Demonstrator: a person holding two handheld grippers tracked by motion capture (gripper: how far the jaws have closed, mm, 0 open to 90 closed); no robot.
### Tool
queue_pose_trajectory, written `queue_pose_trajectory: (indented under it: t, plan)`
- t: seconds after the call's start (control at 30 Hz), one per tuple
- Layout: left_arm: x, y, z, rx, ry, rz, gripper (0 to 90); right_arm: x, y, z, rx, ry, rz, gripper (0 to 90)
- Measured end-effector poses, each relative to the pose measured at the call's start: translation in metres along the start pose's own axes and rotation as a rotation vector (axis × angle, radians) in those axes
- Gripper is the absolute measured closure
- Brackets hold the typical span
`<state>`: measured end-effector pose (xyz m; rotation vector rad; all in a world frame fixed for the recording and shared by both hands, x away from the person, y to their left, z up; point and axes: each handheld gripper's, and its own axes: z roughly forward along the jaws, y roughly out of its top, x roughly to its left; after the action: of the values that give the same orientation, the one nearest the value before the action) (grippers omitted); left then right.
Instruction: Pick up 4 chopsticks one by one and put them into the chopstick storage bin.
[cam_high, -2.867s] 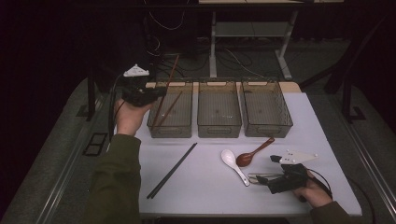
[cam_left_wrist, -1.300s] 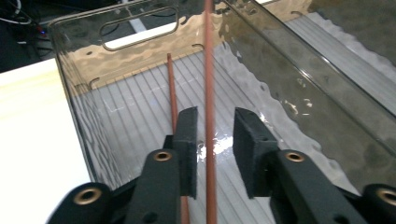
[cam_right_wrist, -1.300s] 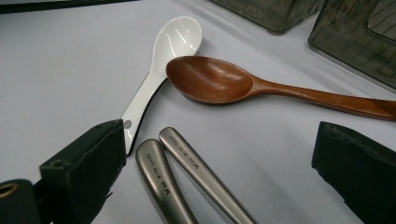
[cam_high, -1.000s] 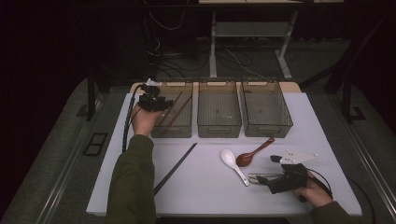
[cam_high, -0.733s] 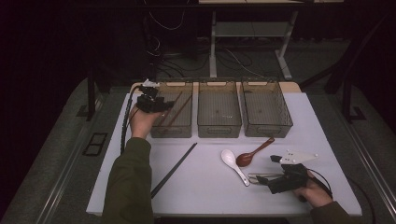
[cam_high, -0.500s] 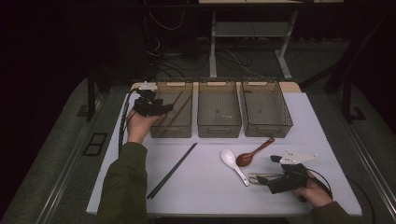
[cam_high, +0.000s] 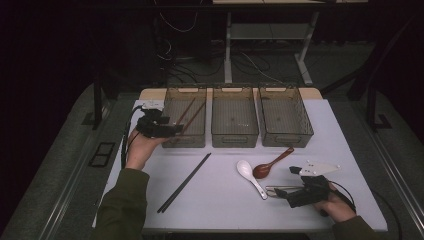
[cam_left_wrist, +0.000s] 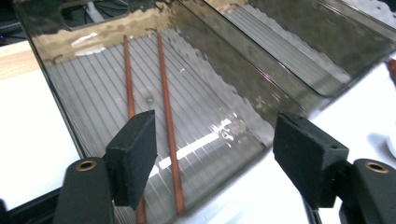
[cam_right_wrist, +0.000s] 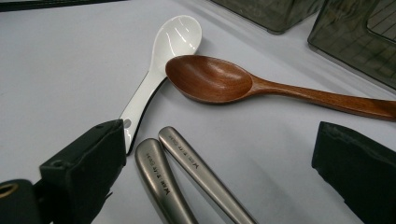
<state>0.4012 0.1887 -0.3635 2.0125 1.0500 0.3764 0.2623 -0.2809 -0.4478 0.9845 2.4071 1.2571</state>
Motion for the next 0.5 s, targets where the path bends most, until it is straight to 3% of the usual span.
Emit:
queue_pose_trajectory:
  t: [0.5]
  plan:
    - [-0.033,-0.026,-0.016,-0.012,-0.042,0.041,21.4,0.000,0.000,-0.001,-0.003,-0.003,0.008,3.0]
